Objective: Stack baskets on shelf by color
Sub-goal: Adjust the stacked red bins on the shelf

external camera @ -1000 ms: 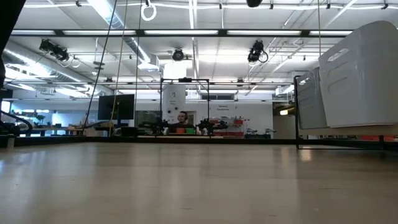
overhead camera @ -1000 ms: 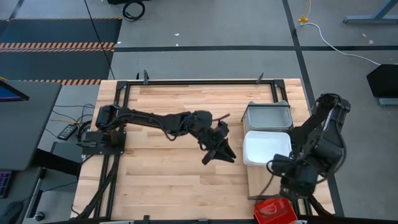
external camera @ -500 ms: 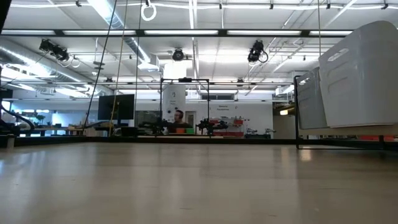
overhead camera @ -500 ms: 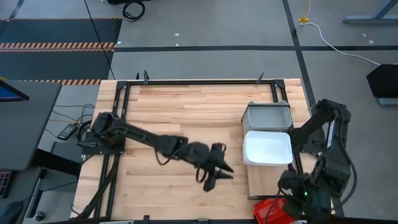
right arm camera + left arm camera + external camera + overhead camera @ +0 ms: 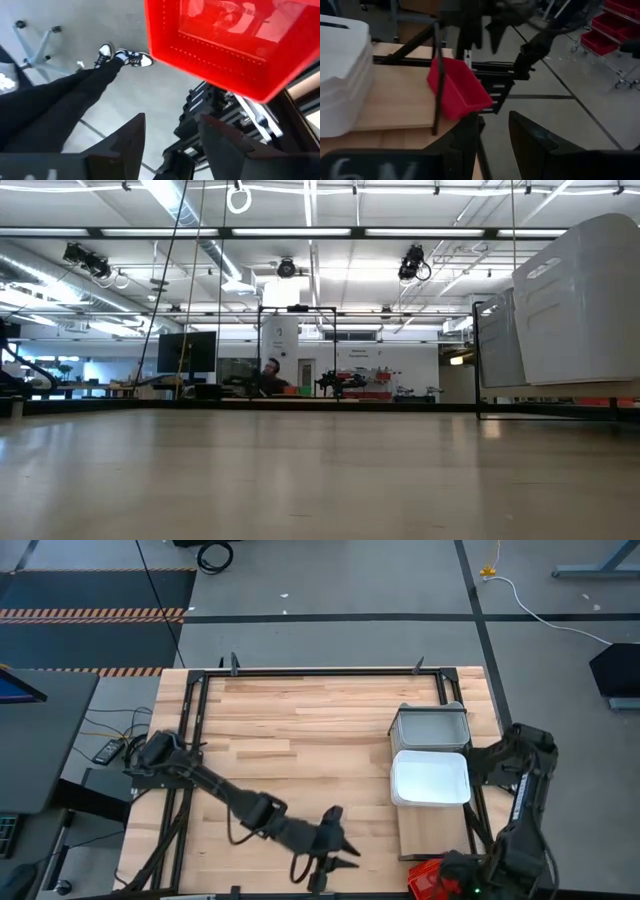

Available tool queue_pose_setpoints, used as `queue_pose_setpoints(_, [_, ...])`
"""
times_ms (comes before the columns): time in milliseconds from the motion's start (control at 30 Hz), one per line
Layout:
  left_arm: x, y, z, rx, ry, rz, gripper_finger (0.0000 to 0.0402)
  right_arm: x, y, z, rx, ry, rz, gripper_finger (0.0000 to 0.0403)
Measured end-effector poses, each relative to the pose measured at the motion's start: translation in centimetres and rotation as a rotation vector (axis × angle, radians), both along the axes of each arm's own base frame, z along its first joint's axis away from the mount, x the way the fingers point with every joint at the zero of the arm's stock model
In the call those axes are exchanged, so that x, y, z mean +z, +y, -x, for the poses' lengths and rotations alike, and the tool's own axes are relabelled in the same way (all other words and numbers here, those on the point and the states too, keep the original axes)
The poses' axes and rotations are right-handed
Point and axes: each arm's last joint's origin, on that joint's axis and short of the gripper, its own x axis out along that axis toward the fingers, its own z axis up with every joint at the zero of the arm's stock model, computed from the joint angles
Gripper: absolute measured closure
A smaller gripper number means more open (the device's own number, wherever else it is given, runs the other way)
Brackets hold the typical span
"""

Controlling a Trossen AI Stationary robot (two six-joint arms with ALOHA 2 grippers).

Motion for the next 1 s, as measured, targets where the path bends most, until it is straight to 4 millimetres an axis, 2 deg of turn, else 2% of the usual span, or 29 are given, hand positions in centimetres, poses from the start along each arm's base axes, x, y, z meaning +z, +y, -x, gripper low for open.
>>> queue_pose_setpoints(167, [0.0,-2.6,1.7,-0.021,-0.022,-0.051,0.0285,-0.6,0.2,-0.3,0.062,0.043,-0.003,0.0191])
queue_pose_setpoints(300, [-0.5,-4.1,2.9,0.048,-0.03,-0.166,0.0285,1.2,-0.7,0.2,0.047,0.029,-0.054,0.0188])
queue_pose_setpoints(367, [-0.7,-4.1,2.9,0.128,-0.007,-0.104,0.0285,2.6,-1.6,0.5,0.007,-0.008,-0.082,0.0189])
queue_pose_setpoints(500, [-1.2,-3.4,1.5,0.258,0.027,0.19,0.028,4.7,-4.1,0.9,-0.1,-0.139,-0.038,0.019])
queue_pose_setpoints(633, [-1.7,-3.9,0.2,0.262,-0.046,0.359,0.0256,5.8,-6.9,0.8,-0.126,-0.197,0.054,0.019])
queue_pose_setpoints(767, [-1.4,-5.0,-1.0,0.245,-0.115,0.398,0.0224,7.0,-9.3,1.0,-0.096,-0.198,0.086,0.019])
queue_pose_setpoints(900, [0.1,-5.0,-3.5,0.28,-0.159,0.455,0.0203,7.9,-11.2,1.6,-0.103,-0.187,0.105,0.019])
queue_pose_setpoints(1000, [1.1,-4.7,-5.4,0.307,-0.146,0.426,0.0199,8.3,-12.2,2.1,-0.103,-0.18,0.118,0.019])
